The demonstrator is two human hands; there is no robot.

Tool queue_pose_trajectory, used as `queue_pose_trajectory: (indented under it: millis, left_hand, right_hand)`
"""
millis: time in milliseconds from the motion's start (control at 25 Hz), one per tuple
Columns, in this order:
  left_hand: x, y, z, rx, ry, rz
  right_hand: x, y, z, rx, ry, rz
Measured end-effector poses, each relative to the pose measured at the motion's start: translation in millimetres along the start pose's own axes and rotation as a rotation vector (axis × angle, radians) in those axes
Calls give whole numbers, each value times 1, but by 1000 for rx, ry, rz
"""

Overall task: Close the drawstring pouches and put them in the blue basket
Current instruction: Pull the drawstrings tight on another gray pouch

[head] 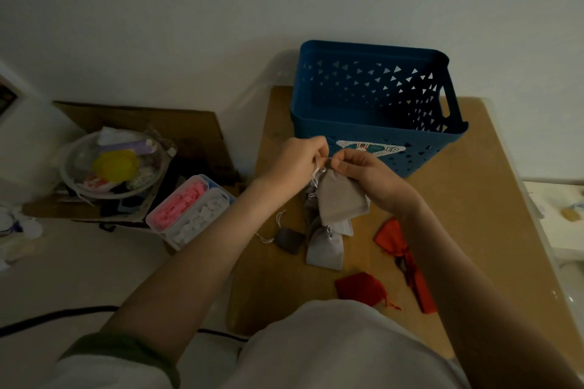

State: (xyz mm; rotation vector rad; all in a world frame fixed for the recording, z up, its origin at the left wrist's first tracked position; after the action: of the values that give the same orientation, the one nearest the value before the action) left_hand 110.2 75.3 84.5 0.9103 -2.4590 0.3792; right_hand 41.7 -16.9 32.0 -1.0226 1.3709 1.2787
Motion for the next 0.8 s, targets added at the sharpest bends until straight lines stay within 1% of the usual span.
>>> queue_pose_trajectory:
  millis: [80,120,160,200,280,360,400,440,520,600,720,800]
  left_hand:
    - [10,1,1,51,-250,28]
    - [15,2,-2,98,-300,40]
    - [19,4,-4,141,-295,69]
    - [23,6,-7,183,-257,105]
    - [27,11,-13,286,-177,167]
    - [22,10,-9,224,-79,113]
    - [16,9,-5,175,-33,63]
    - [11,8,-3,159,17,21]
    - [2,9,-1,162,137,-35]
    - [-3,10,0,161,239,-77]
    - [-8,13,4,151,298,-112]
    - [-8,14,6,157,326,-118]
  right_hand:
    - [0,-3,1,31,-20,-2]
    - [0,-4,1,64,-87,-8]
    - [1,-5,0,99,-163,-20]
    - [1,-6,-1,121,-214,-36]
    - [1,-7,-1,95,-233,-67]
    - [2,-10,0,69,-210,-81]
    - [2,-11,-1,80,-194,-76]
    - [3,-11,-3,99,-183,-67]
    - [5,-11,-6,125,-174,-63]
    - [6,-11,-5,110,-188,-67]
    - [7,-9,-5,76,-212,-59]
    - [7,-8,-4,65,-173,-44]
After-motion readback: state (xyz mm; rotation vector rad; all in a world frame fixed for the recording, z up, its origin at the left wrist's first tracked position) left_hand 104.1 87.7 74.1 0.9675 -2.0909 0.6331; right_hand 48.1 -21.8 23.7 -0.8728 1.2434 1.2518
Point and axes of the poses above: each hand's wrist, its own y-axis away from the middle knuckle, its own z-axis out of the palm, x = y × z, the point moved 7 cm from there along -y, towards the middle knuckle, and after that the axes turned 5 degrees about -z, right-handed, at the moved point
